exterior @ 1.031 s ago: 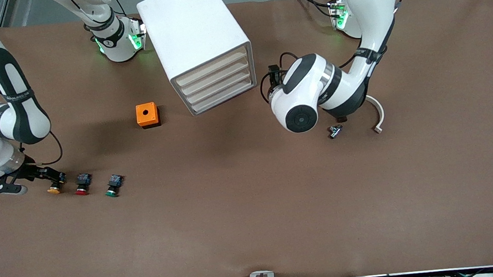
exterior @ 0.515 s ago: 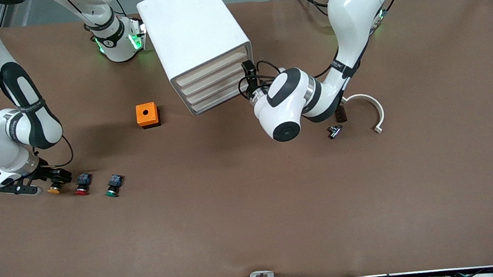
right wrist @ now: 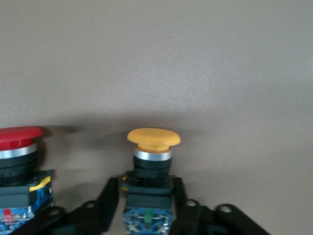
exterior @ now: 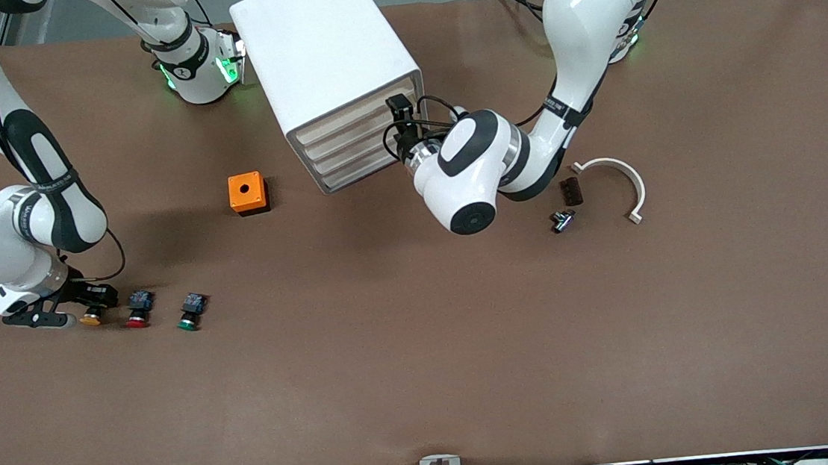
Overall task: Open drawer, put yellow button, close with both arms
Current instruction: 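Pull the drawer open with the left gripper while the right gripper lifts the button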
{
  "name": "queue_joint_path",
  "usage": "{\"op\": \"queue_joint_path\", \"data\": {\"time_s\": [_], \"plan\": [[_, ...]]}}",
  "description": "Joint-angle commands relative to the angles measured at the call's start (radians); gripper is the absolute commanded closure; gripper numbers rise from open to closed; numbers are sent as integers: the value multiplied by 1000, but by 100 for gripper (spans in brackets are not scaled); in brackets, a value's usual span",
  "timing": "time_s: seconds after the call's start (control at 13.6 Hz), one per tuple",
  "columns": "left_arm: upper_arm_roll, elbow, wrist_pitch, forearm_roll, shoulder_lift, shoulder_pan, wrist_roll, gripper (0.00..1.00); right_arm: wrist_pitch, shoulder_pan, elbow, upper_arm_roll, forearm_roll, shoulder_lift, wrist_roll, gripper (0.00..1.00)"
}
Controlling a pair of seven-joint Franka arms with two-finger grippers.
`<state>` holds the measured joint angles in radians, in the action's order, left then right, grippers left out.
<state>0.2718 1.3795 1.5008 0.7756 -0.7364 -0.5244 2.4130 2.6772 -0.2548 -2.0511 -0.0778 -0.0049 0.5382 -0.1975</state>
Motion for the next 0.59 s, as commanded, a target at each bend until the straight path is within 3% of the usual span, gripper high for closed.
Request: {"op": "queue_joint_path", "data": {"time_s": [0.0, 0.07, 0.22, 0.37, 0.44, 0.52], "plan": [[-8, -42, 16, 27, -43, -48, 29, 25, -55, -24, 31, 26, 14, 0, -25, 100], [-8, -42, 45, 28, -50, -52, 37, 31, -104, -18, 48, 27, 40, -12, -23, 100], [-8, -42, 84, 28, -57, -57, 38, 54, -256, -11, 103, 27, 86, -58, -17, 100], [-8, -42, 88, 28, -55, -60, 38, 88, -418, 12, 137, 29, 106, -133, 28, 100], [-9, -43, 87, 28, -54, -54, 38, 100, -484, 37, 137, 30, 109, -186, 79, 100], [-16, -49, 87, 28, -51, -49, 38, 100, -550, 84, 137, 30, 109, -242, 161, 100]]}}
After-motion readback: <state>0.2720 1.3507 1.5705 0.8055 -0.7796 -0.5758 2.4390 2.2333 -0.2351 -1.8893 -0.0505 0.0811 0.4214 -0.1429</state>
